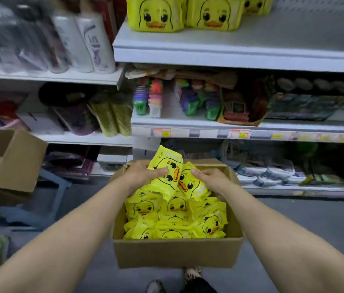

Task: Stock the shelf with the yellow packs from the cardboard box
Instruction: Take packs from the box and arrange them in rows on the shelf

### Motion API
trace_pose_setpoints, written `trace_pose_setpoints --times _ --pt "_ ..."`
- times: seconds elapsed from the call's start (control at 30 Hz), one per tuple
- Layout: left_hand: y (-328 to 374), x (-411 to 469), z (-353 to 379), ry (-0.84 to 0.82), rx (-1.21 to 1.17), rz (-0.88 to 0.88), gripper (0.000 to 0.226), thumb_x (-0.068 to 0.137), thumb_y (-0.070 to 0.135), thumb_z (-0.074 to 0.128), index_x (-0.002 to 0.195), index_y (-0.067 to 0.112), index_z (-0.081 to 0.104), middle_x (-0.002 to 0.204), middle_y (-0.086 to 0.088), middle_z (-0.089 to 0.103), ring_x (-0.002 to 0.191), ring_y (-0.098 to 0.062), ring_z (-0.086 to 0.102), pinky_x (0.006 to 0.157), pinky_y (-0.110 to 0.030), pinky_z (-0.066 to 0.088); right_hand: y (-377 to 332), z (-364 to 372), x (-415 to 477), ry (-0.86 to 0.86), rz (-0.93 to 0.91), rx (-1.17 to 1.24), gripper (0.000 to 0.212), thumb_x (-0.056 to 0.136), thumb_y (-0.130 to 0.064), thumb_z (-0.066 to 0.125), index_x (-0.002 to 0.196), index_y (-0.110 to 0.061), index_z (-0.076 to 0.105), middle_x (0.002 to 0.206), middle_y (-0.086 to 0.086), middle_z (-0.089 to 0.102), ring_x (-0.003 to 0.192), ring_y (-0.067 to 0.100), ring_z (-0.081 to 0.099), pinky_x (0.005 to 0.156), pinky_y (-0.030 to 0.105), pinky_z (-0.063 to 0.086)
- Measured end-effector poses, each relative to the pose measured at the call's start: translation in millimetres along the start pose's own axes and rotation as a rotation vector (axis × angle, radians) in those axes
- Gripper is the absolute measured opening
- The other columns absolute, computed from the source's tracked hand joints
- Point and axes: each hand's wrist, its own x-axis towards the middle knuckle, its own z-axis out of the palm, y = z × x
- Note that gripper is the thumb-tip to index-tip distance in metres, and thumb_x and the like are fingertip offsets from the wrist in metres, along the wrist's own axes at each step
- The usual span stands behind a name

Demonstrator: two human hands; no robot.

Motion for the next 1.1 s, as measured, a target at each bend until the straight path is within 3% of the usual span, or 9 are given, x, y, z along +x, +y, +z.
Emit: trace_pose_setpoints --times 0.07,0.17,0.27,0.37,0.47,0.57,0.77,0.9,1.1 --pt "21.5 -4.5 -3.5 -0.075 0.014 0.036 0.038 0.07 0.026 0.087 0.103 0.017 0.07 0.094 -0.004 0.077 0.089 -0.025 0.073 0.09 -0.047 0.056 -12.2 -16.4 -15.4 0.009 -0.035 -0.001 0.082 0.07 -0.072 0.073 0.131 -0.017 0.063 0.133 0.005 0.061 0.123 0.027 0.056 0.101 0.039 0.044" --pt "58.5 -10.9 -8.0 -0.087 0.064 0.114 0.027 0.074 0.016 0.084 0.097 0.015 0.071 0.082 0.0 0.076 0.075 -0.016 0.073 0.074 -0.032 0.06 -29.5 -44.7 -32.6 0.051 -0.117 -0.026 0.097 0.044 -0.077 0.084 0.12 -0.018 0.068 0.12 0.003 0.07 0.106 0.02 0.067 0.088 0.032 0.054" --pt "91.0 -8.3 -14.6 -0.065 0.128 0.198 0.027 0.074 0.02 0.085 0.096 0.016 0.07 0.089 -0.004 0.076 0.082 -0.021 0.073 0.081 -0.037 0.06 -51.1 -76.2 -54.9 0.076 -0.192 -0.026 0.054 0.067 -0.044 0.09 0.109 -0.014 0.071 0.1 -0.001 0.076 0.087 0.011 0.071 0.081 0.027 0.057" --pt "124.9 -9.1 -19.4 -0.056 0.133 0.246 0.028 0.076 0.013 0.082 0.101 0.01 0.07 0.092 -0.008 0.076 0.078 -0.02 0.073 0.073 -0.029 0.06 -67.2 -105.9 -70.1 0.091 -0.26 -0.035 0.031 0.076 -0.028 0.086 0.102 -0.018 0.072 0.096 -0.004 0.076 0.076 0.0 0.071 0.067 0.015 0.054" --pt "158.7 -5.3 -21.5 -0.066 0.182 0.285 0.034 0.073 0.016 0.084 0.103 0.01 0.071 0.095 -0.007 0.076 0.087 -0.025 0.074 0.087 -0.042 0.057 -77.2 -132.2 -72.0 0.128 -0.294 -0.017 0.043 0.065 -0.035 0.092 0.098 -0.02 0.07 0.1 -0.003 0.076 0.083 0.008 0.072 0.075 0.026 0.06" --pt "190.9 4.3 -17.8 -0.033 0.222 0.338 0.032 0.072 0.016 0.086 0.099 0.008 0.072 0.092 -0.007 0.076 0.087 -0.026 0.073 0.087 -0.042 0.057 -86.9 -159.2 -70.3 0.167 -0.339 -0.015 0.057 0.058 -0.039 0.095 0.104 -0.014 0.07 0.103 0.004 0.076 0.094 0.024 0.074 0.089 0.045 0.059" --pt "259.4 24.9 6.2 0.03 0.229 0.422 0.029 0.073 0.014 0.085 0.098 0.012 0.07 0.088 -0.007 0.075 0.071 -0.018 0.073 0.059 -0.026 0.056 -115.1 -225.3 -62.4 0.145 -0.416 0.067 0.04 0.072 -0.009 0.087 0.105 -0.005 0.065 0.097 0.012 0.077 0.089 0.03 0.074 0.084 0.046 0.06" --pt "318.6 43.4 29.0 0.064 0.27 0.484 0.028 0.073 0.015 0.084 0.097 0.019 0.069 0.086 0.0 0.074 0.078 -0.02 0.071 0.065 -0.026 0.056 -145.1 -286.1 -52.9 0.148 -0.476 0.054 0.037 0.072 -0.006 0.086 0.103 -0.007 0.065 0.095 0.009 0.077 0.081 0.022 0.075 0.074 0.034 0.06" --pt "401.5 99.7 54.9 0.13 0.415 0.485 0.055 0.066 0.029 0.09 0.113 0.013 0.066 0.103 -0.005 0.072 0.093 -0.025 0.069 0.089 -0.041 0.056 -189.8 -378.8 -23.6 0.187 -0.589 -0.027 0.033 0.069 -0.009 0.088 0.096 -0.014 0.069 0.102 0.009 0.075 0.09 0.019 0.07 0.084 0.034 0.058"
